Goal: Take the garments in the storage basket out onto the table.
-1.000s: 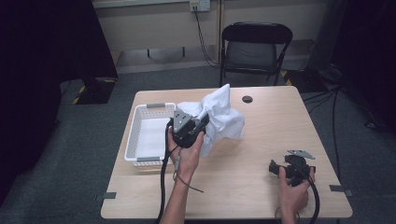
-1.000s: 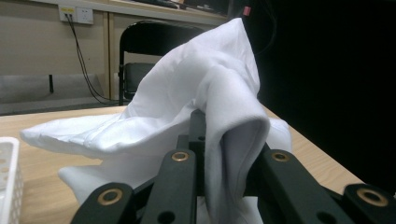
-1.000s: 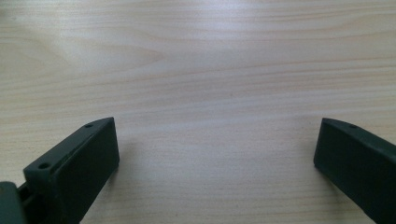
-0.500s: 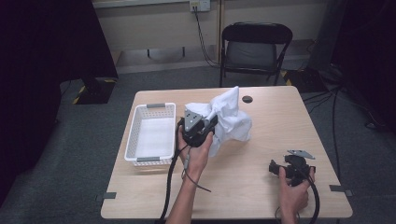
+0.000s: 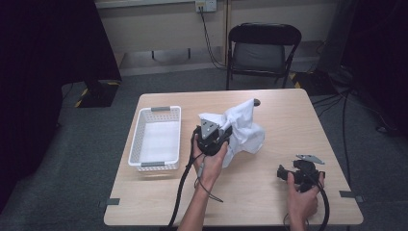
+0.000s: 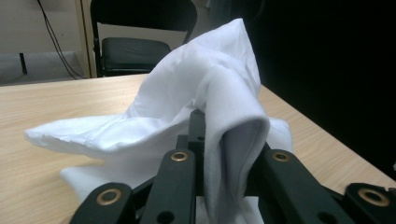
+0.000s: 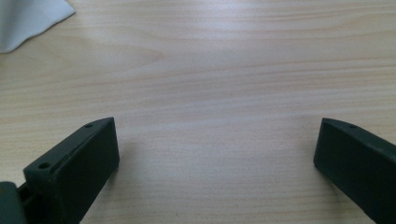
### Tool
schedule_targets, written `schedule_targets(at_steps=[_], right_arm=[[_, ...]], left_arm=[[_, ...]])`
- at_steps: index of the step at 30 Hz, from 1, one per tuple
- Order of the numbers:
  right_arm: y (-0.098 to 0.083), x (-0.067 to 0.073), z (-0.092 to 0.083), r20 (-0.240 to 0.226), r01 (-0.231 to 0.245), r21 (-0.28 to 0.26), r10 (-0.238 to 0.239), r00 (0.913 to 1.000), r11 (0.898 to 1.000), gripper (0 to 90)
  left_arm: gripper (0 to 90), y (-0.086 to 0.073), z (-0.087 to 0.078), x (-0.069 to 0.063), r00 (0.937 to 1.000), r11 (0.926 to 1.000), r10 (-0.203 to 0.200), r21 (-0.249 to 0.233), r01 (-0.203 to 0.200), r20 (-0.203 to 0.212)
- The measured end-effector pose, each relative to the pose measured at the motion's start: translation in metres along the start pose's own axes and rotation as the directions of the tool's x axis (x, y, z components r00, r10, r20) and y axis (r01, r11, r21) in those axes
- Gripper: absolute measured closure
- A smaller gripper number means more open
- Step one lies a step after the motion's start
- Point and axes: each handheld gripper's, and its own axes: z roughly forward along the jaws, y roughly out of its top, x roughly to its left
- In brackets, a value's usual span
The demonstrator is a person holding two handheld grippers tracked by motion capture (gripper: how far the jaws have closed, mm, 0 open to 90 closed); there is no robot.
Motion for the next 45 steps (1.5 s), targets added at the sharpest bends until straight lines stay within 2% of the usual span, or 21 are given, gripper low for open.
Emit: schedule_targets(at_steps=[17, 23, 25, 30, 34, 45], right_arm=[[0.000, 0.000, 0.000, 0.000, -0.001, 0.001, 0.001, 1.0000, 1.000, 0.0], [0.000, 0.000, 0.000, 0.000, -0.001, 0.001, 0.001, 1.0000, 1.000, 0.0], [0.000, 0.000, 0.000, 0.000, 0.000, 0.001, 0.000, 1.0000, 1.000, 0.0], [0.000, 0.000, 0.000, 0.000, -0.001, 0.001, 0.001, 1.0000, 1.000, 0.0], [0.000, 0.000, 0.000, 0.000, 0.000, 0.001, 0.000, 1.0000, 1.000, 0.0], [0.000, 0.000, 0.000, 0.000, -0.001, 0.001, 0.001, 1.0000, 1.000, 0.0]], left_arm=[[79.9, -0.014, 0.022, -0.010, 0.9997, 0.9974, 0.007, 0.072, -0.009, 0.023], [79.7, -0.019, 0.030, -0.009, 0.9996, 0.9951, -0.005, 0.099, 0.002, 0.027], [79.6, -0.021, 0.033, -0.009, 0.9995, 0.9927, -0.014, 0.120, 0.010, 0.028], [79.4, -0.027, 0.041, -0.010, 0.9997, 0.9890, -0.005, 0.148, 0.001, 0.025], [78.8, -0.035, 0.049, -0.007, 0.9992, 0.9845, -0.018, 0.175, 0.012, 0.035], [77.5, -0.045, 0.060, -0.004, 0.9973, 0.9761, -0.047, 0.215, 0.034, 0.057]])
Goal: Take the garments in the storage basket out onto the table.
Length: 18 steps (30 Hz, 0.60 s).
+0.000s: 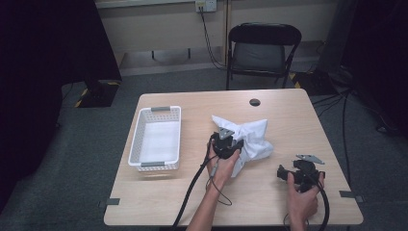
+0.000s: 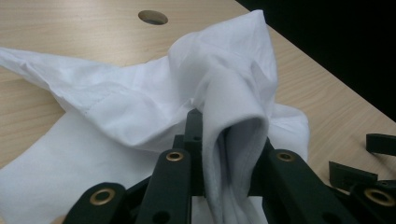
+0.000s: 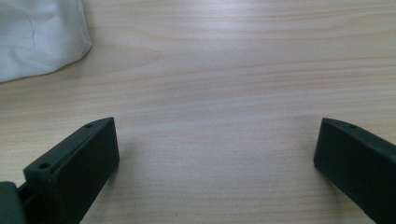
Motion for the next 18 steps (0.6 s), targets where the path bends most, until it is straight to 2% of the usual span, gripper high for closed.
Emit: schedule_targets(at_steps=[5, 13, 16, 18], right_arm=[[0.0000, 0.0000, 0.0000, 0.000, 0.000, 0.000, 0.000, 1.0000, 1.000, 0.0], [0.0000, 0.0000, 0.0000, 0.000, 0.000, 0.000, 0.000, 1.0000, 1.000, 0.0], [0.0000, 0.0000, 0.0000, 0.000, 0.000, 0.000, 0.000, 1.0000, 1.000, 0.0], [0.0000, 0.0000, 0.0000, 0.000, 0.000, 0.000, 0.000, 1.0000, 1.000, 0.0]], left_arm=[[76.9, -0.0060, 0.0084, 0.0025, 0.9998, 0.9996, -0.015, 0.026, 0.014, 0.013], [71.2, -0.0058, 0.0083, 0.0065, 0.9981, 0.9985, -0.036, 0.043, 0.034, 0.051], [63.4, -0.0049, 0.0066, 0.0061, 0.9974, 0.9978, -0.045, 0.050, 0.042, 0.056], [55.2, -0.0047, 0.0062, 0.0046, 0.9956, 0.9956, -0.068, 0.069, 0.063, 0.064]])
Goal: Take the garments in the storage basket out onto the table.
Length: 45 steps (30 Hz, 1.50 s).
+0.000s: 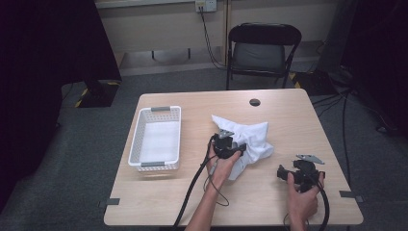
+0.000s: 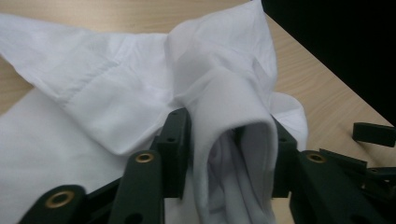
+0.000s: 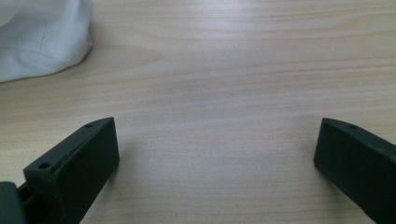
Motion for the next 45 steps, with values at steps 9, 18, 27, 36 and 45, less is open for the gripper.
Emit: schedule_targets(at_steps=[9, 18, 27, 36, 45], right_arm=[[0.000, 0.000, 0.000, 0.000, 0.000, 0.000, 0.000, 1.0000, 1.000, 0.0], [0.000, 0.000, 0.000, 0.000, 0.000, 0.000, 0.000, 1.0000, 1.000, 0.0], [0.000, 0.000, 0.000, 0.000, 0.000, 0.000, 0.000, 1.0000, 1.000, 0.0], [0.000, 0.000, 0.000, 0.000, 0.000, 0.000, 0.000, 1.0000, 1.000, 0.0], [0.000, 0.000, 0.000, 0.000, 0.000, 0.000, 0.000, 1.0000, 1.000, 0.0]], left_arm=[[19.4, -0.001, 0.001, 0.001, 0.9979, 0.9998, 0.014, -0.013, -0.015, -0.063], [12.8, -0.001, 0.002, 0.003, 0.9981, 0.9995, 0.030, -0.003, -0.030, -0.055], [4.8, 0.000, -0.004, 0.006, 0.9964, 0.9989, 0.046, 0.003, -0.046, -0.071], [2.9, 0.002, -0.012, 0.007, 0.9954, 0.9983, 0.057, -0.008, -0.058, -0.077], [2.9, 0.004, -0.023, 0.008, 0.9950, 0.9974, 0.061, -0.034, -0.063, -0.079]])
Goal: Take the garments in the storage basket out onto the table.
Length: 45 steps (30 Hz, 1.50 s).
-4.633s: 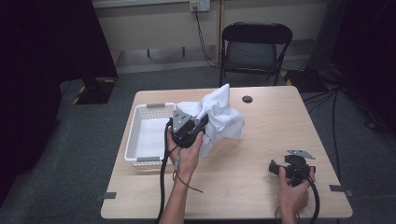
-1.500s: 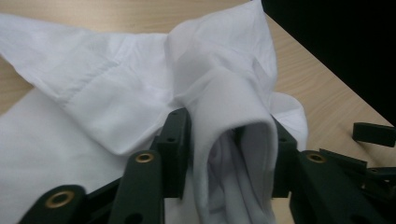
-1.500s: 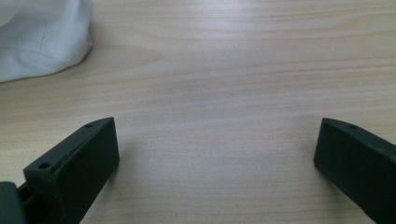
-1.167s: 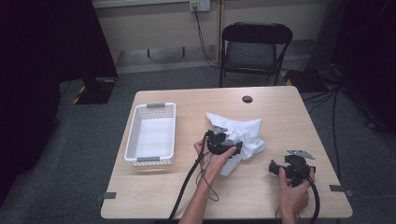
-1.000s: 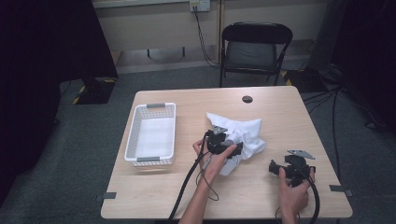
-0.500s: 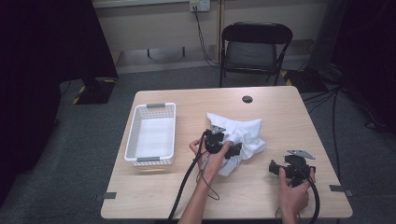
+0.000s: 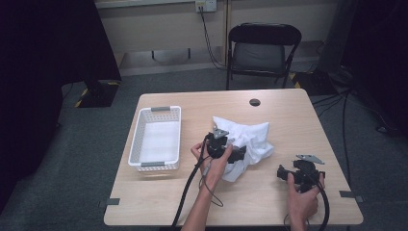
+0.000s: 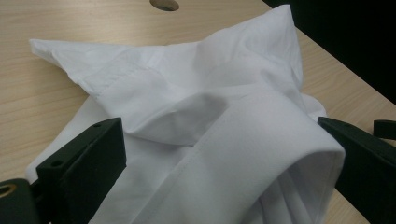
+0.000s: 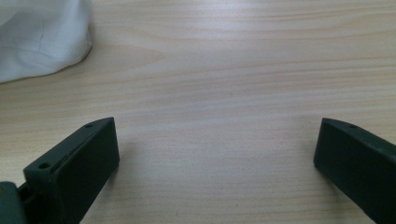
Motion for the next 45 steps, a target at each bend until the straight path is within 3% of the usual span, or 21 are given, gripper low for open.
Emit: schedule_targets(at_steps=[32, 45], right_arm=[[0.000, 0.000, 0.000, 0.000, 0.000, 0.000, 0.000, 1.0000, 1.000, 0.0], [0.000, 0.000, 0.000, 0.000, 0.000, 0.000, 0.000, 1.0000, 1.000, 0.0]], left_arm=[[2.7, -0.007, -0.031, 0.006, 0.9997, 0.9987, -0.020, -0.046, 0.020, 0.014], [3.5, -0.007, -0.054, 0.010, 0.9993, 0.9962, -0.013, -0.086, 0.010, -0.034]])
